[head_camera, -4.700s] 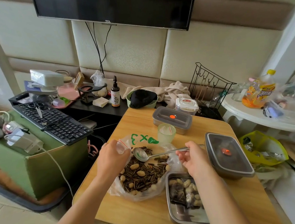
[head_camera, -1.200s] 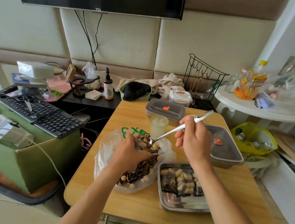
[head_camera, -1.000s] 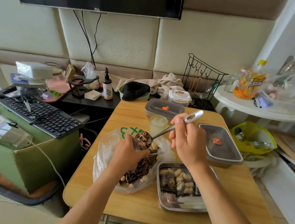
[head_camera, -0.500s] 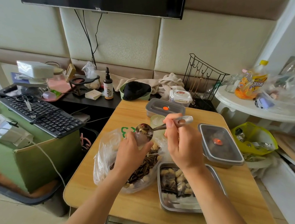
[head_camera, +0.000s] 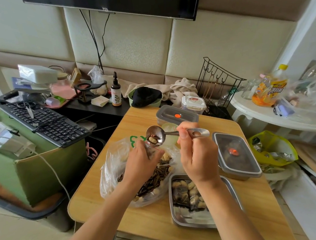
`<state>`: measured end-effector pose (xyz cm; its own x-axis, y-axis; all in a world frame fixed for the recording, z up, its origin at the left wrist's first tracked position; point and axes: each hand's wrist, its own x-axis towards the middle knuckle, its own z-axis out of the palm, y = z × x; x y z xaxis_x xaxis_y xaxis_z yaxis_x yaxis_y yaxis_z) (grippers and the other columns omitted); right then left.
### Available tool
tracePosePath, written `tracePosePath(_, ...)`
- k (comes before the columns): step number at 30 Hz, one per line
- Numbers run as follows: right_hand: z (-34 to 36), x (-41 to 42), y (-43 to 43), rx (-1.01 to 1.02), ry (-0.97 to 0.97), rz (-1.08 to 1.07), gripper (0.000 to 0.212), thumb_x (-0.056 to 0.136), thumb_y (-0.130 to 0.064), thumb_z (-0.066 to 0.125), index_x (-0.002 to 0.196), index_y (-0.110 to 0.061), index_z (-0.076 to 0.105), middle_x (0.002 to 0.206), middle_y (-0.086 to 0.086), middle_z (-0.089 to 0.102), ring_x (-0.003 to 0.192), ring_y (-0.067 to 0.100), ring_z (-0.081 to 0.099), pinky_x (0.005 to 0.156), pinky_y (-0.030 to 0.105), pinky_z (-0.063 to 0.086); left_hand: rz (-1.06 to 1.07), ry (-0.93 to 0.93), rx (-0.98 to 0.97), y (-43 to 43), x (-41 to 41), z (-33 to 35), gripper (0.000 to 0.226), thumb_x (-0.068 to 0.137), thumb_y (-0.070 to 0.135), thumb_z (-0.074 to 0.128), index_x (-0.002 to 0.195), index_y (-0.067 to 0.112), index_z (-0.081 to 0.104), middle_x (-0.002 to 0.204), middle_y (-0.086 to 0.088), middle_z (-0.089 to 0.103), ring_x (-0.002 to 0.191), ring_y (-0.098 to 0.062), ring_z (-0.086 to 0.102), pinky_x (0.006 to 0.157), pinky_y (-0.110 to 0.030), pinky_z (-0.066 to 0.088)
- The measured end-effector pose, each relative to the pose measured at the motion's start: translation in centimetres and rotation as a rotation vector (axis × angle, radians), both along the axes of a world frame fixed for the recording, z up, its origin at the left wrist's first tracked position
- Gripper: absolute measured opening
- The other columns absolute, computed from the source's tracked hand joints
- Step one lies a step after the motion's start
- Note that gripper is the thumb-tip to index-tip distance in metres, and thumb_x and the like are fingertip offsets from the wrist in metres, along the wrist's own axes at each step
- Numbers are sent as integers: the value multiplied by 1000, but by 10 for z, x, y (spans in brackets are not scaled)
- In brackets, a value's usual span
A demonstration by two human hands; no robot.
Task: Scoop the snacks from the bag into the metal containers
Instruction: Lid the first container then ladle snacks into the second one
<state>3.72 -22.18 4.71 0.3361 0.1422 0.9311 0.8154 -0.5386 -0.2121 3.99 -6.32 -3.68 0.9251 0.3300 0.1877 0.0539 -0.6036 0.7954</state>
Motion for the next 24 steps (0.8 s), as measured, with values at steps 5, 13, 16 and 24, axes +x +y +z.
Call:
tracePosePath(5, -1, 0, -2, 14, -13, 6, 50, 113, -22, 36, 89, 8, 68, 74, 8, 68, 64, 13, 56, 65, 6, 40, 4, -18, -18, -1, -1, 2, 45, 90, 54, 71, 102, 18, 48, 86, 4, 61, 75, -12, 57, 61, -29, 43)
tracePosePath(13, -2, 3, -3, -9, -16, 39, 46, 112, -21, 38, 91, 6, 69, 74, 8, 68, 56, 13, 58, 58, 14, 46, -18, -14, 1, -2, -4, 5, 46, 90, 51, 72, 105, 15, 48, 88, 3, 61, 79, -15, 59, 66, -28, 47)
tracePosePath(16, -5, 6, -7, 23, -5, -6, 50, 112, -25, 38, 88, 5, 69, 73, 6, 69, 58, 12, 58, 59, 9, 42, -44, 12, -3, 0, -5, 5, 46, 91, 54, 69, 108, 17, 47, 92, 4, 63, 84, -14, 60, 73, -33, 54)
tracePosePath(24, -5, 18, -27, 365, 431, -90, 38, 110, -39, 41, 94, -10, 62, 61, -2, 66, 45, 9, 64, 44, 32, 53, 35, -24, -137, 13, -17, 32, 30, 103, 44, 54, 111, 15, 52, 86, 1, 66, 79, -18, 66, 73, -40, 58)
